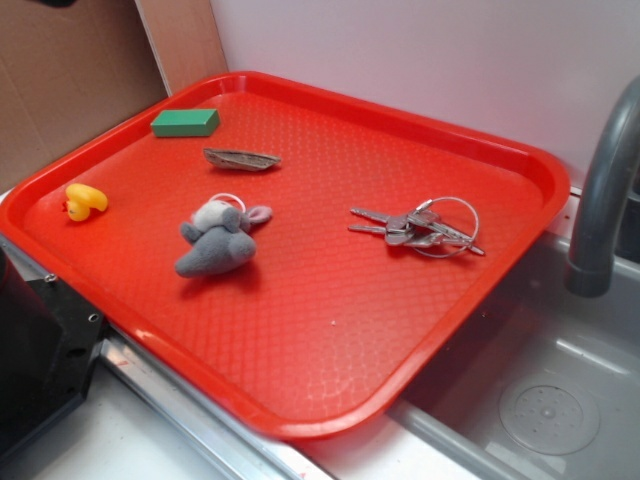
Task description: Grab the yellow duck.
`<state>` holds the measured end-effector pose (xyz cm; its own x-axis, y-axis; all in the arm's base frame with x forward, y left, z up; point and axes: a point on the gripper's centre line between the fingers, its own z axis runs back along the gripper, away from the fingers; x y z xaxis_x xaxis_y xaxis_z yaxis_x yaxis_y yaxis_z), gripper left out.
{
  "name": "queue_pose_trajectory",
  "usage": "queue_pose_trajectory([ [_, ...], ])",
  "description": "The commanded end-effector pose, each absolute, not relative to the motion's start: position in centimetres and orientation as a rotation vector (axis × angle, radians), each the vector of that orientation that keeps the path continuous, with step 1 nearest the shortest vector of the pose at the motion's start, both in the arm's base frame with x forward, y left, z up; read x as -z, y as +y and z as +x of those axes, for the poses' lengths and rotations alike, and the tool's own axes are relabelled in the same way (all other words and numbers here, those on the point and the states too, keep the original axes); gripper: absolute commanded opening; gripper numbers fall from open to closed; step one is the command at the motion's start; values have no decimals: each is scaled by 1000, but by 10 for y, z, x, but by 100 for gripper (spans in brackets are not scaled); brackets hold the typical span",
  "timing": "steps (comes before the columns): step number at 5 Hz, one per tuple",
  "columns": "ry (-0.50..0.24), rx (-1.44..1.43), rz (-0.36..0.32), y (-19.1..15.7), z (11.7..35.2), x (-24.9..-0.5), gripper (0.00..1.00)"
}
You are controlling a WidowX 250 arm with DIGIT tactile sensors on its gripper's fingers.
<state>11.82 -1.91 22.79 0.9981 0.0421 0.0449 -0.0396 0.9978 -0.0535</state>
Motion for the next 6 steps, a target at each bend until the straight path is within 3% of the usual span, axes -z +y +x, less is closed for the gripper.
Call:
queue_pose_trajectory([
  [1, -49, -45, -50, -20, 121, -230, 100],
  [2, -51, -83, 26, 10, 154, -207, 100],
  [3, 2, -124, 44, 61, 186, -160, 100],
  [4, 116, -106, 29, 81, 180, -106, 100],
  [5, 213, -55, 8, 85, 157, -56, 100],
  [6, 199, -25, 24, 84, 148, -34, 100],
])
